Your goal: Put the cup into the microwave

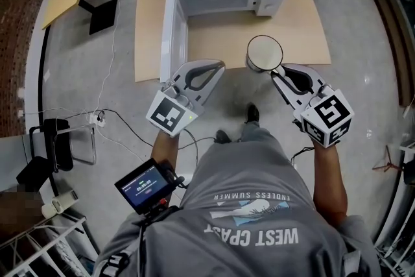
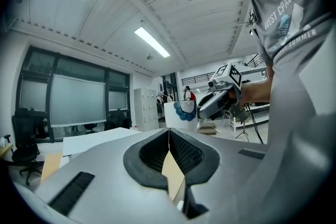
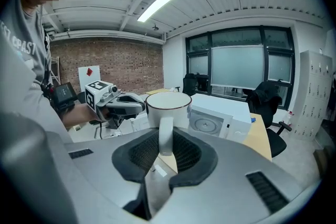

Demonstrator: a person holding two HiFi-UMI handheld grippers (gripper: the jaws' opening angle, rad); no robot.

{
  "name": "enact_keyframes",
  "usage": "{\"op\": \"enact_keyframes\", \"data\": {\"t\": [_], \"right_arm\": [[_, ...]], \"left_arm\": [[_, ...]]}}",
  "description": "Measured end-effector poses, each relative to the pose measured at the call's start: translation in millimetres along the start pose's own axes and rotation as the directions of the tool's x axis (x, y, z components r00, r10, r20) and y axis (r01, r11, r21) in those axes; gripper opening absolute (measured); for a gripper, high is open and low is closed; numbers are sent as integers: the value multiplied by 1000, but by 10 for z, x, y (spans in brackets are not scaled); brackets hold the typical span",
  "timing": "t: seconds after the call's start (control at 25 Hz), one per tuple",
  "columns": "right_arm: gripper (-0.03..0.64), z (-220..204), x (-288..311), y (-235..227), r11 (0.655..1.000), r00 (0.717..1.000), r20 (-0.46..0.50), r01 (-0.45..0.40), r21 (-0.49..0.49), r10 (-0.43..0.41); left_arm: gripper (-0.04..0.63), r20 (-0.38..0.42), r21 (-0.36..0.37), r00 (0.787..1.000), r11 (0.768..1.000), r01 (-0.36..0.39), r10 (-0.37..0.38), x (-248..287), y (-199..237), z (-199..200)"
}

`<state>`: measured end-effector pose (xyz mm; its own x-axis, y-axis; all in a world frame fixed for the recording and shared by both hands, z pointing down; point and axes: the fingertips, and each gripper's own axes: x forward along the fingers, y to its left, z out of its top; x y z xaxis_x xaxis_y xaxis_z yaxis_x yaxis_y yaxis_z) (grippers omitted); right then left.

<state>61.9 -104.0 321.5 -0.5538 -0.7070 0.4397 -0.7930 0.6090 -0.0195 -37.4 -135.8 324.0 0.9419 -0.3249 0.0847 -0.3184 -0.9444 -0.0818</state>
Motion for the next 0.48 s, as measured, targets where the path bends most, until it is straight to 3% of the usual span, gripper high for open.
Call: {"op": "enact_keyframes", "data": {"t": [0.28,0.48], "right_arm": [[70,107,-73,251,1000,1000,-1,3,-6,-3],[70,115,-9,327,1000,1000,11,-10,-6,10]], "left_arm": [[21,-16,-3,1000,1000,10,-10,-224,-101,90],[21,-6,37,1000,999,11,-11,-302,-97,81]]}}
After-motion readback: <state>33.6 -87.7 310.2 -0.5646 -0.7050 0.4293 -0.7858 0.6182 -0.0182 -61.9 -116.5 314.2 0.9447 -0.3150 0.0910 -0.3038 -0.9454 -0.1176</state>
